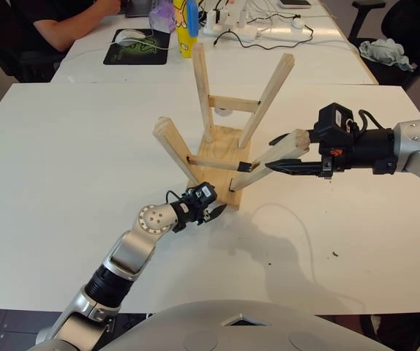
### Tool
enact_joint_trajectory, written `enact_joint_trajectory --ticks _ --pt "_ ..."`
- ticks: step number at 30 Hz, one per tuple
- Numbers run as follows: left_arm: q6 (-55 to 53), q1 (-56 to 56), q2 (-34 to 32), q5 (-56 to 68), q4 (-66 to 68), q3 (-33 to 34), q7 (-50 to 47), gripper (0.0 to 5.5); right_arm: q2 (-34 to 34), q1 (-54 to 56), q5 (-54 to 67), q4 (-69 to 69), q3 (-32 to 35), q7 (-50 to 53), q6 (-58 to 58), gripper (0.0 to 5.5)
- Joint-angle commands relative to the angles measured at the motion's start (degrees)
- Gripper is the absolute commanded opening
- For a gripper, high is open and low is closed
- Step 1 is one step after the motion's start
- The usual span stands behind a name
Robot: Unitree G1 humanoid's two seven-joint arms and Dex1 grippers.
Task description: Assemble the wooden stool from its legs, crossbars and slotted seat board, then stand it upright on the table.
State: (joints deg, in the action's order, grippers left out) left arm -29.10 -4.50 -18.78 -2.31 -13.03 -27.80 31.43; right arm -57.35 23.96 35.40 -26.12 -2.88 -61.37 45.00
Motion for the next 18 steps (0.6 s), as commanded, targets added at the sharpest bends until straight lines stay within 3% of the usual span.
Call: enact_joint_trajectory --ticks 1,18 --pt "-2.17 1.32 -0.16 -0.37 3.73 -2.48 1.5 3.03 -0.24 -5.05 -1.04 -0.99 -5.55 -0.71 2.84 2.05" --pt "-0.84 0.92 1.02 -0.78 5.42 -2.78 1.31 3.03 5.28 2.43 -3.51 7.49 -13.67 0.84 7.29 2.05"
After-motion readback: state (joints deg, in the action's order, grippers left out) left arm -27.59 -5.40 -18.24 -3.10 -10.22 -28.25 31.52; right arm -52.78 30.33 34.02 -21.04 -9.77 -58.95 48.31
